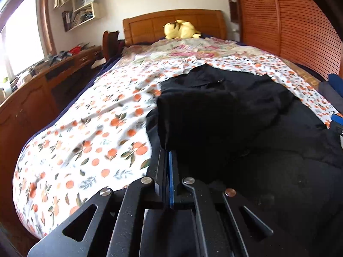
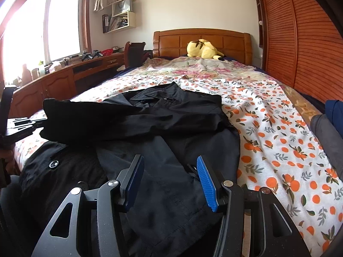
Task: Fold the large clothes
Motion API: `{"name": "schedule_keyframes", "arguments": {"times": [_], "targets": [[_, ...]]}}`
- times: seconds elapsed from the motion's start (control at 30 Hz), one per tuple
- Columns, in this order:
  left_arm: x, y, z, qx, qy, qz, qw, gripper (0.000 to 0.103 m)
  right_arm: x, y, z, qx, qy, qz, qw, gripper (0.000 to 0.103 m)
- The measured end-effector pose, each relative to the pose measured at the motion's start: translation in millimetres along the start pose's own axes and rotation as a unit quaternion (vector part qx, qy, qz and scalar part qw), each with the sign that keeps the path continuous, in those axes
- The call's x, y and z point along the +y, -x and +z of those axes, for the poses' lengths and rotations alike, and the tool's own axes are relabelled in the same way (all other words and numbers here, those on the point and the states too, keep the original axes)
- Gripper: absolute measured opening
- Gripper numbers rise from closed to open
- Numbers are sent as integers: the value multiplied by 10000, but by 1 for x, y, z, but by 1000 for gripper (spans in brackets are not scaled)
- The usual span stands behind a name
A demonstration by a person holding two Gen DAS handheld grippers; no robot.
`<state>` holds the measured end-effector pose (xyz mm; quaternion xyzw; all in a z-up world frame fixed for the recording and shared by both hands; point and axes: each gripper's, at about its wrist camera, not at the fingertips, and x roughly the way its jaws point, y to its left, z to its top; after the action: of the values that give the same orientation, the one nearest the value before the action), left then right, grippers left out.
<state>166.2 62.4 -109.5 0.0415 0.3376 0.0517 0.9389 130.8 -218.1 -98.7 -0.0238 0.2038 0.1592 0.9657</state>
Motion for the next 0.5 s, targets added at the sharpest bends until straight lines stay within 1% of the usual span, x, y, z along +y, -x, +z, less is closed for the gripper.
{"name": "schedule_keyframes", "arguments": {"times": [0.2,0.37,0.4,0.43,0.47,0.5], "targets": [[9,8,-7,10,86,-123,9999,3,5,-6,2,42,62,86,9999,53],[13,15,-8,-31,106,-320,9994,4,7,-9,3,67,81,160,9998,53],[13,15,-9,-18,94,-366,9993,17,8,-10,4,66,92,169,9998,53],[14,15,-10,-22,104,-410,9991,42,8,-12,4,76,95,179,9998,53],[16,16,-11,-45,151,-512,9986,51,9,-13,4,91,95,185,9997,53],[18,16,-13,-41,207,-579,9981,69,9,-14,3,104,104,193,9997,53]]}}
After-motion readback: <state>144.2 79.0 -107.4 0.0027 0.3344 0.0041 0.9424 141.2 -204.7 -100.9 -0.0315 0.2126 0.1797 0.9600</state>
